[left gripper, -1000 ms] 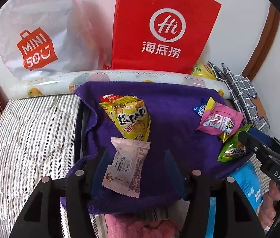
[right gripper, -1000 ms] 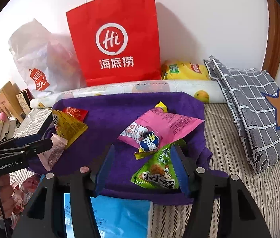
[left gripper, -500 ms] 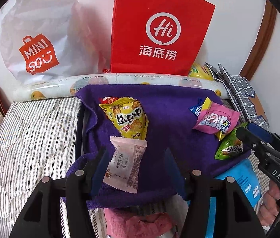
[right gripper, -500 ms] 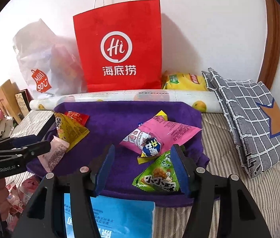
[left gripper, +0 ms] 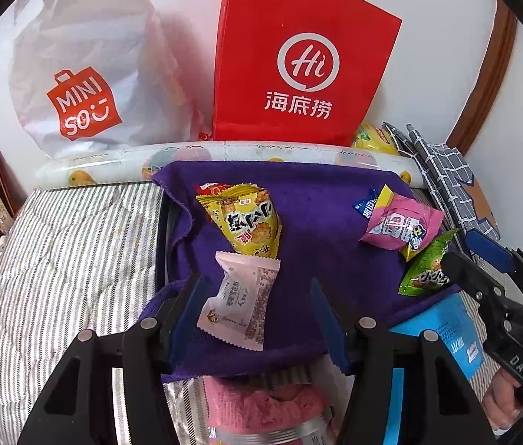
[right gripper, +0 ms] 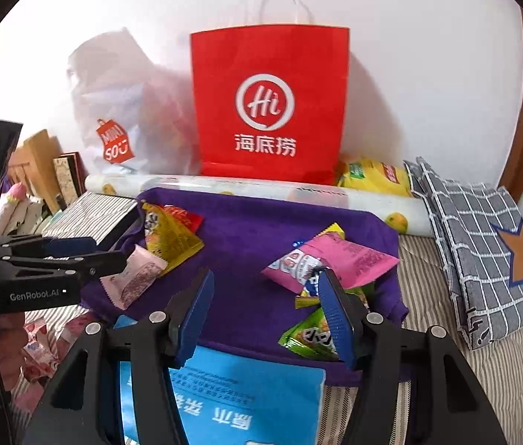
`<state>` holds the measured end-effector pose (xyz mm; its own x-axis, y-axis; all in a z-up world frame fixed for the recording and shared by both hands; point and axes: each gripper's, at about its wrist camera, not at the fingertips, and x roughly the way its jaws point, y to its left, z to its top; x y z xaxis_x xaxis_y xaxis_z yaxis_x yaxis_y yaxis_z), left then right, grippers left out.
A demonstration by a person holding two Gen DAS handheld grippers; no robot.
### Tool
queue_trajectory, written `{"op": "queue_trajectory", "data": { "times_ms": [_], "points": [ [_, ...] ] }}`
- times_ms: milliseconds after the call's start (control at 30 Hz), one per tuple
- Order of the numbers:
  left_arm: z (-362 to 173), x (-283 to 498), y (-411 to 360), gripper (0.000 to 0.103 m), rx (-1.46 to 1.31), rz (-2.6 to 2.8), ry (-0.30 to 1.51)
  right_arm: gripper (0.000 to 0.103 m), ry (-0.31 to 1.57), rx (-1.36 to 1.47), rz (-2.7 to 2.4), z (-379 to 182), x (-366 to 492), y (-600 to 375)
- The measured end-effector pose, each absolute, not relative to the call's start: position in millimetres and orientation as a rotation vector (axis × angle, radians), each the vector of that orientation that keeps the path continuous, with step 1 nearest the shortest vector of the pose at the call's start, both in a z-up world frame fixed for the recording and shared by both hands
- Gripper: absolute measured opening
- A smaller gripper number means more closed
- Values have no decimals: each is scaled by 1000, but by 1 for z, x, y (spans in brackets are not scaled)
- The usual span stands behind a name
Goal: Organize snacks
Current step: 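Withdraw both tools from the towel toward the snack pile, then close the right tool on the pink bag with the silver band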
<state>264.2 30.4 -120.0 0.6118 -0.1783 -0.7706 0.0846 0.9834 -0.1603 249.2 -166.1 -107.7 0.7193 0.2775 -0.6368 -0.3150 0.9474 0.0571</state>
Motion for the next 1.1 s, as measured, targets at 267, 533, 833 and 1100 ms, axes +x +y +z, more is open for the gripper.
{"op": "queue_trajectory", "data": {
  "times_ms": [267, 533, 833, 1100],
  "points": [
    [-116, 234, 47, 57, -110, -174, 889, 58, 733, 2, 390, -103, 212, -158],
    [-115, 192, 92, 57, -134, -134, 895, 65, 739, -4, 462, -91, 172, -110],
    [-129, 165, 154, 58, -179, -48, 917, 65, 799, -144, 531, -109, 164, -38],
    [-139, 158, 187, 58, -253, -33, 919, 65, 912, -260, 437, -139, 182, -8]
  ]
}}
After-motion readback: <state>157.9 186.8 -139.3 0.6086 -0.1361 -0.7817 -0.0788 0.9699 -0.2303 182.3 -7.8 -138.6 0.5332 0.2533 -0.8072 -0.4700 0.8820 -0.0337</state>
